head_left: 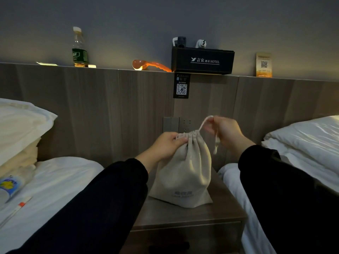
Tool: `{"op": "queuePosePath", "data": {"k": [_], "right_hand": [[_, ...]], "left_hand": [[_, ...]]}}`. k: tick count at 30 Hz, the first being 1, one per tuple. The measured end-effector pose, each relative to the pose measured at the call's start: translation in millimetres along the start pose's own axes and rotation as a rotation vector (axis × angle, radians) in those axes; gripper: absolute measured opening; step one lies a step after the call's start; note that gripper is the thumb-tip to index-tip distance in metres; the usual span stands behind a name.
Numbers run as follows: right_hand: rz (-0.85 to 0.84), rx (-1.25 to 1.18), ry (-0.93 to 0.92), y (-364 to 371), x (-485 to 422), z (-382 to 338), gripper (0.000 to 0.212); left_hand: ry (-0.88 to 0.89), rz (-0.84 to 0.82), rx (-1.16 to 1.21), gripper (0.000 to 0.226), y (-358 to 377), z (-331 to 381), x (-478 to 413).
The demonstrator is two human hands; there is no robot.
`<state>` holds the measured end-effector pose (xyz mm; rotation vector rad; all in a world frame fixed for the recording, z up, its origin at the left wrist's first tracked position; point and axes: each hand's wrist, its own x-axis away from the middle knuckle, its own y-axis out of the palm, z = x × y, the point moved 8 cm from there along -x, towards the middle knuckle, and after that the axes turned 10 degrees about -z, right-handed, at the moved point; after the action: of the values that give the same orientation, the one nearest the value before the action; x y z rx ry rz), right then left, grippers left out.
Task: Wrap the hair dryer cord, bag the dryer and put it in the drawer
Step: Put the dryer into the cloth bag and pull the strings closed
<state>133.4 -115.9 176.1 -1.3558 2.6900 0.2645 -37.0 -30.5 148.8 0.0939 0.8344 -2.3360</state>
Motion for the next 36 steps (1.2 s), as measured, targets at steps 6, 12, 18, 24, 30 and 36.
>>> {"op": "queuePosePath", "data": {"k": [6,12,18,24,30,36], "right_hand": [[-0.116,0.804,-0.247,10,21,17,0.040],[-0.417,0.866,-0.194,45,39,35,0.033],[-0.153,0.784,-0.120,24,28,46,0.042],[-0.071,0.698,-0.098,9,25,54,0.025],[-0.408,1.218,-0.334,51,41,40,0.034],[-0.818,1.980,-0.221,65,62,66,0.098]], "left_hand": [[-0.040,0.059,0.142,0.026,-2,-14,3],[-0.228,-0.028,0.307,0.039,8,-28,9],[0.130,0.289,-0.589,0.042,6,5,25],[0.071,-0.263,-0.597,0.073,64,-38,43],[0.009,-0.255,-0.685,0.079,63,-55,36],[0.095,-0.275,-0.564,0.059,54,-55,39]]}}
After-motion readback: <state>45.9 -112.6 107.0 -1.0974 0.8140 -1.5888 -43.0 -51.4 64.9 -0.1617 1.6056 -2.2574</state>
